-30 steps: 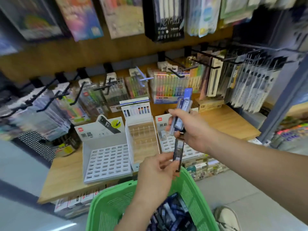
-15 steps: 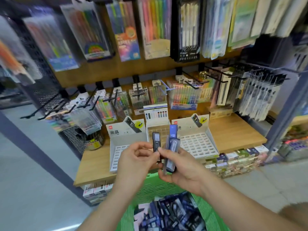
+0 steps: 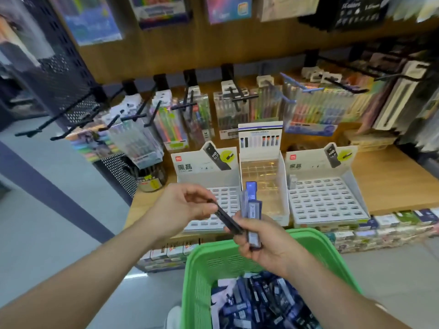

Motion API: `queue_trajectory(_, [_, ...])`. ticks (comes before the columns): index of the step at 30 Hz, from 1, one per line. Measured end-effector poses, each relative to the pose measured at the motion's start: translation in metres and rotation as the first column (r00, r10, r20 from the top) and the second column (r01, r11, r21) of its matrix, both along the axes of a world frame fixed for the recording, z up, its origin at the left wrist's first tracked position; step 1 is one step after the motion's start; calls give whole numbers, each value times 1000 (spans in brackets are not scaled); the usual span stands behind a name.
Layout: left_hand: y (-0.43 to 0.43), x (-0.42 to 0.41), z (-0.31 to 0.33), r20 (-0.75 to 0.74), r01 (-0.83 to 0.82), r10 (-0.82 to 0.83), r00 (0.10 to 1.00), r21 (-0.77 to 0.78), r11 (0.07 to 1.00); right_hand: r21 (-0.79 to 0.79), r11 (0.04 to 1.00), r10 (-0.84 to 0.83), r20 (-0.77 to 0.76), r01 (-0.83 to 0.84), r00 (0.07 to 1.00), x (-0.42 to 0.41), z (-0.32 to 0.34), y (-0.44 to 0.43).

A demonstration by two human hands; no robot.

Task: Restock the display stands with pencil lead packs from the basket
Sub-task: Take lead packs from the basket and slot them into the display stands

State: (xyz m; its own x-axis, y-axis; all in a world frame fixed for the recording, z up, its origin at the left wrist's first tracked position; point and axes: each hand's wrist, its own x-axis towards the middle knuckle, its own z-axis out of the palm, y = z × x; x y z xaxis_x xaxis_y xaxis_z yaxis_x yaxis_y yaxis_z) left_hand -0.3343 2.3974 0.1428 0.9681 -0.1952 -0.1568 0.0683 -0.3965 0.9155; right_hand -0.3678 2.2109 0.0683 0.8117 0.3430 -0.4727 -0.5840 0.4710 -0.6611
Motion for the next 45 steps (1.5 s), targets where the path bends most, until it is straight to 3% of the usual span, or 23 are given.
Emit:
queue_trajectory(2, [12,16,-15,57,-71,64,996,120,990,-387,921,19,138,37,990,11,-20,6])
queue_trajectory(5, [22,36,-37,147,-190,160,976,213,959,-749,648,203,346,140,916,24,-49,18])
queue_trajectory(7, [23,51,-50,187,-236,191,964,261,936,-860,483,374,374,166,848,32,-66,24])
queue_trajectory(10, [15,75,-66,208,-226,168,964,300,927,-954,251,560,283,166,779,37,-87,23])
queue_trajectory(12, [5,90,-73,231,-227,161,960,299,927,-977,155,596,212,148,774,34,-96,16])
queue_trajectory(14, [-7,101,-79,279,-237,152,948,302,923,-980,126,597,198,153,777,29,-99,9])
queue_trajectory(17, [-21,107,-84,306,-210,108,946,325,922,-955,231,570,287,185,770,29,-95,2])
queue_trajectory(21, [-31,105,-69,449,-196,21,893,347,917,-764,639,300,359,93,884,44,-68,-11])
queue_trajectory(23, [-40,105,-55,502,-201,37,864,277,940,-680,732,224,308,49,925,59,-46,-35])
queue_trajectory(26, [-68,104,-42,478,-165,66,876,169,972,-681,731,252,227,-32,941,78,-14,-86])
queue_trajectory(29, [-112,105,-42,461,-95,-7,887,197,976,-731,676,286,147,-91,947,79,0,-145])
queue_trajectory(34, [-184,119,-58,467,18,-190,863,348,937,-629,765,-71,130,138,989,61,-16,-212])
queue_trajectory(38, [-223,136,-77,468,15,-403,786,638,770,-565,795,-214,80,221,973,61,-35,-224])
queue_trajectory(45, [-243,144,-95,349,-57,-632,692,899,434,-463,859,-210,72,219,975,64,-40,-217])
